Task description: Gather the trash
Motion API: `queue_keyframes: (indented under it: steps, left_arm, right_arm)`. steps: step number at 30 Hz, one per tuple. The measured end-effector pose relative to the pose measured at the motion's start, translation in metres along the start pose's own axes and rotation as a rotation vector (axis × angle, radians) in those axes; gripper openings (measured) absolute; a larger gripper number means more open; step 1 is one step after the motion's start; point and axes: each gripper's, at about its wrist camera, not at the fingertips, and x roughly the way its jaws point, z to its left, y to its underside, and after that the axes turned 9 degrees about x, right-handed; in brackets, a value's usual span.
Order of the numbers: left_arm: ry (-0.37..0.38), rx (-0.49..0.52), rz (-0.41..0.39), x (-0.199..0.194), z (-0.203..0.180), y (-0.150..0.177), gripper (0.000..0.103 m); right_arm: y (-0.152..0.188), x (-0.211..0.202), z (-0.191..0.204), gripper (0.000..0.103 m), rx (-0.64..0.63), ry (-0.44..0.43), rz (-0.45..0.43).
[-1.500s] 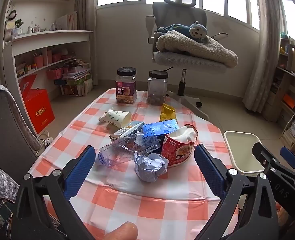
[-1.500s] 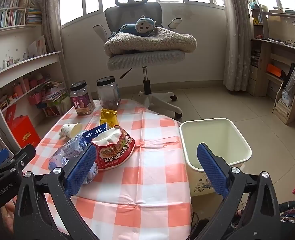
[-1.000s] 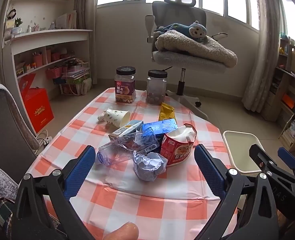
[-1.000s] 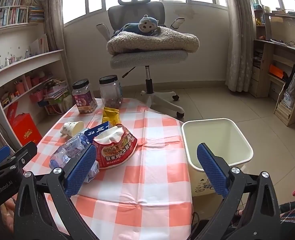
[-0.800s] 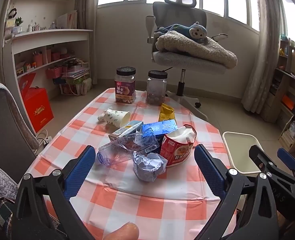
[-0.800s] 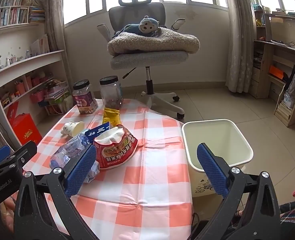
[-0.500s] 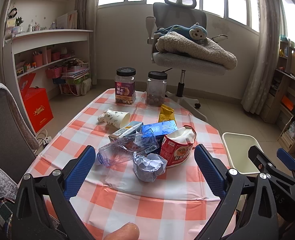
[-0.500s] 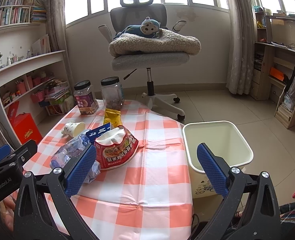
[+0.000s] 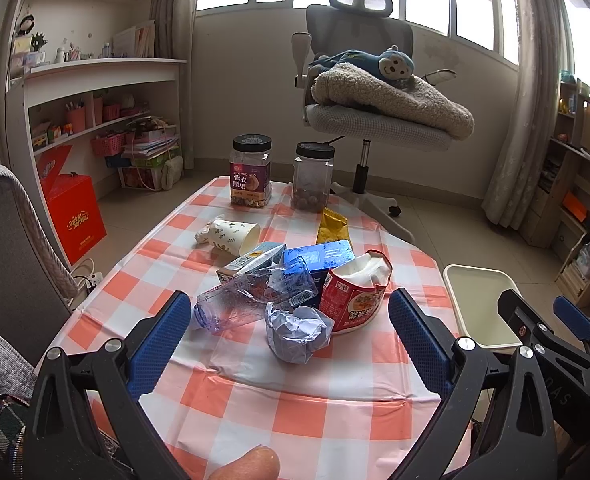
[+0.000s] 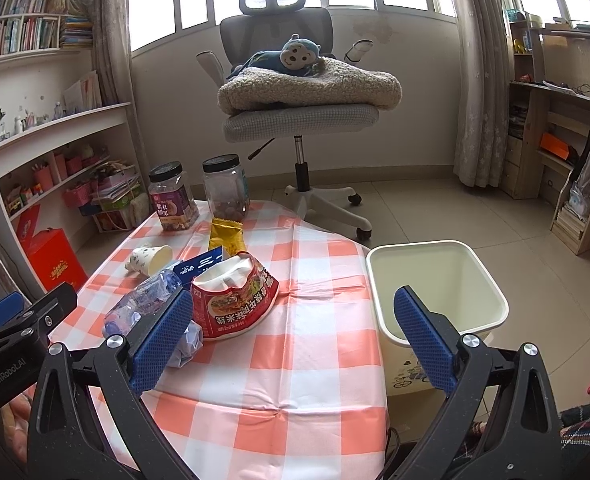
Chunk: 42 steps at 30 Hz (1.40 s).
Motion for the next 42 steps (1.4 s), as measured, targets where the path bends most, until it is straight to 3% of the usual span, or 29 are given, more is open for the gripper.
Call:
queue_keyframes:
  steps: [42]
  left_arm:
    - [0.001,-0.009,0.008,0.002,0.003,0.009,0.096]
  right_arm:
    - [0.002,-0.001,0.003,0.096,0.000,-0.007,0.005]
